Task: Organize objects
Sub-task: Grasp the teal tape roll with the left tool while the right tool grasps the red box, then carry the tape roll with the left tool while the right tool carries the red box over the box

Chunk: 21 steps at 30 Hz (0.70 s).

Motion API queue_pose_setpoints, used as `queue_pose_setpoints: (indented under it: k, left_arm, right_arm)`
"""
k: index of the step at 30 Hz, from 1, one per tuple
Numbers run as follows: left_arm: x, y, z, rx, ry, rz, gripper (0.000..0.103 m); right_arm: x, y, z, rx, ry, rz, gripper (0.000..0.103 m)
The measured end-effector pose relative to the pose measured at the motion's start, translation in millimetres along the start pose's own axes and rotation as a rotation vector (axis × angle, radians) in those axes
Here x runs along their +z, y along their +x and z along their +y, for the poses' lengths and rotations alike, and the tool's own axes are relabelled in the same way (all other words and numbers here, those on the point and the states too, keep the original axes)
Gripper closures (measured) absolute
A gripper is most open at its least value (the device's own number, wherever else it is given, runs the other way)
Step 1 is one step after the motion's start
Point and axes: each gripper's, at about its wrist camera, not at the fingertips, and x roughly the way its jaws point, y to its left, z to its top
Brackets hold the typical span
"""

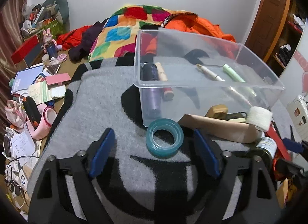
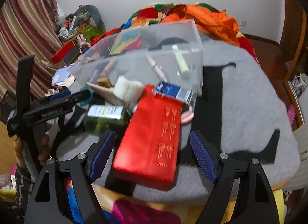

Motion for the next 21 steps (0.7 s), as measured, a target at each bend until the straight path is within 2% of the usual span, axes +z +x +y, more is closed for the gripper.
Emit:
queue_pose_setpoints:
  k: [3, 5, 7, 8, 9, 21]
  left_arm:
    - [-1, 7, 1, -0.011, -0.020, 0.016, 0.036]
    - [-2, 10, 3, -0.007, -0.028, 0.018, 0.042]
    - [-3, 11, 3, 0.000, -0.031, 0.007, 0.048]
    - [-3, 10, 3, 0.003, -0.029, 0.003, 0.053]
    - [-4, 9, 2, 0.007, -0.023, -0.001, 0.065]
    - [-14, -20, -1, -0.002, -0.033, -0.049, 0.065]
  right_arm:
    - [-3, 0, -4, 0.012, 0.019, 0.000, 0.033]
    - [-5, -2, -6, 0.021, 0.021, -0.005, 0.045]
    - [-8, -3, -6, 0.025, 0.012, -0.008, 0.048]
    - [-8, -3, -6, 0.022, 0.011, -0.012, 0.049]
    - [-9, -4, -7, 0.017, 0.011, -0.019, 0.049]
    - [-3, -37, -4, 0.050, -0.007, -0.115, 0.051]
